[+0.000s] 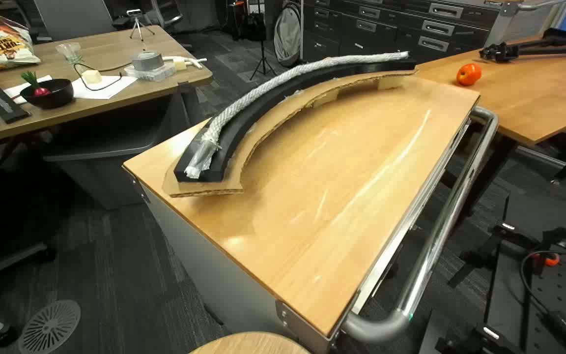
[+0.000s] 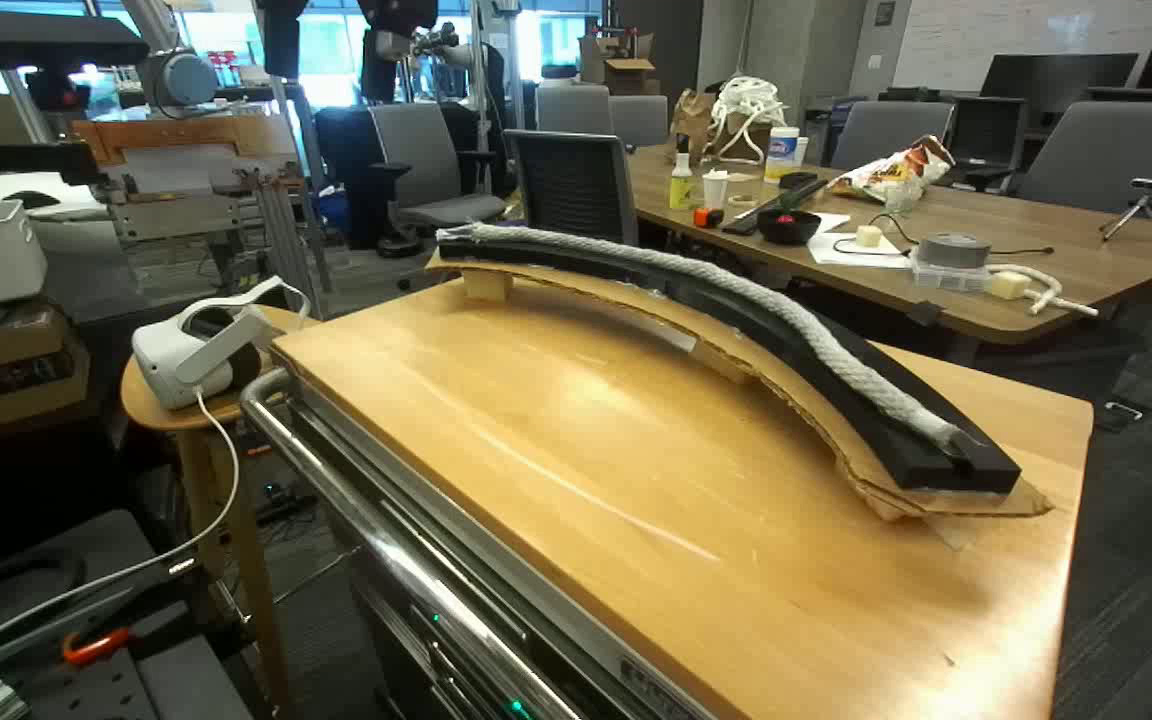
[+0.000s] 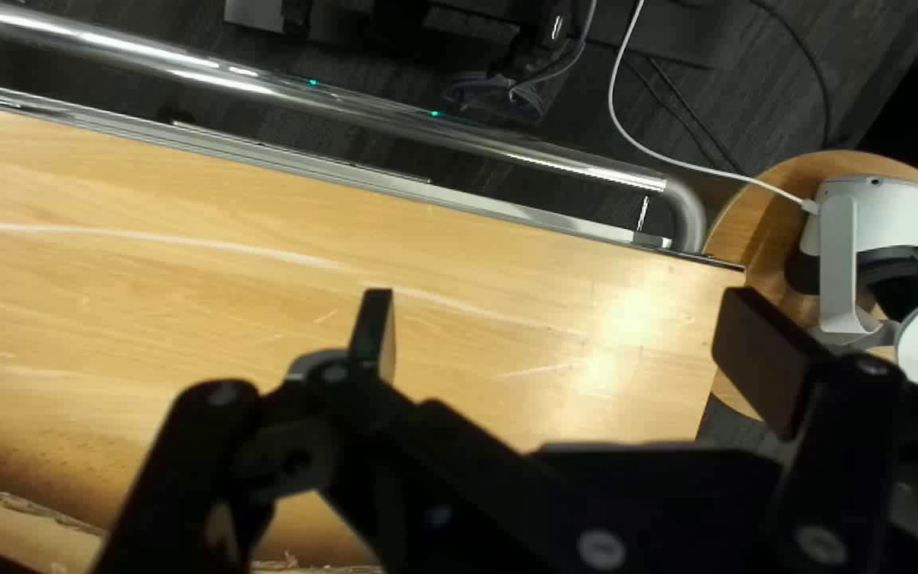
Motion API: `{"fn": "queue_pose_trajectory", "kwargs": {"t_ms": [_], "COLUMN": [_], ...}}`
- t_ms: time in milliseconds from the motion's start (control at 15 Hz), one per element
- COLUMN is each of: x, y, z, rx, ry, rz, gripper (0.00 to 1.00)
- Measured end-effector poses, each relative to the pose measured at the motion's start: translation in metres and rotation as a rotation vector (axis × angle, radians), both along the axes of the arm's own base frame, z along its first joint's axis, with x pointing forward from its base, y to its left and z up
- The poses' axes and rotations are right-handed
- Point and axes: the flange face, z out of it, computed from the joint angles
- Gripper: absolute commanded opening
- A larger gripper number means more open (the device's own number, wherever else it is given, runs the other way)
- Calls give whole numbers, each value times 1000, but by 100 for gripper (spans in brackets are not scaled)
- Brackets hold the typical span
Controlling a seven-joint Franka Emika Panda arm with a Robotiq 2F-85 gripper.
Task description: Take the rope and put it on the table
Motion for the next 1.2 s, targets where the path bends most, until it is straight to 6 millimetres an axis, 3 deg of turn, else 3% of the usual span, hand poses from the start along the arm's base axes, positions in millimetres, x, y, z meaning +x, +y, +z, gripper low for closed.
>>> {"fn": "queue_pose_trajectory", "kwargs": {"t_ms": [933,1200], "x": [5,12], "y": [3,42], "z": [6,28], "rx": [-11,-84], "ry": [-53,-202], "rz": [-6,93], "gripper": [100,100]}}
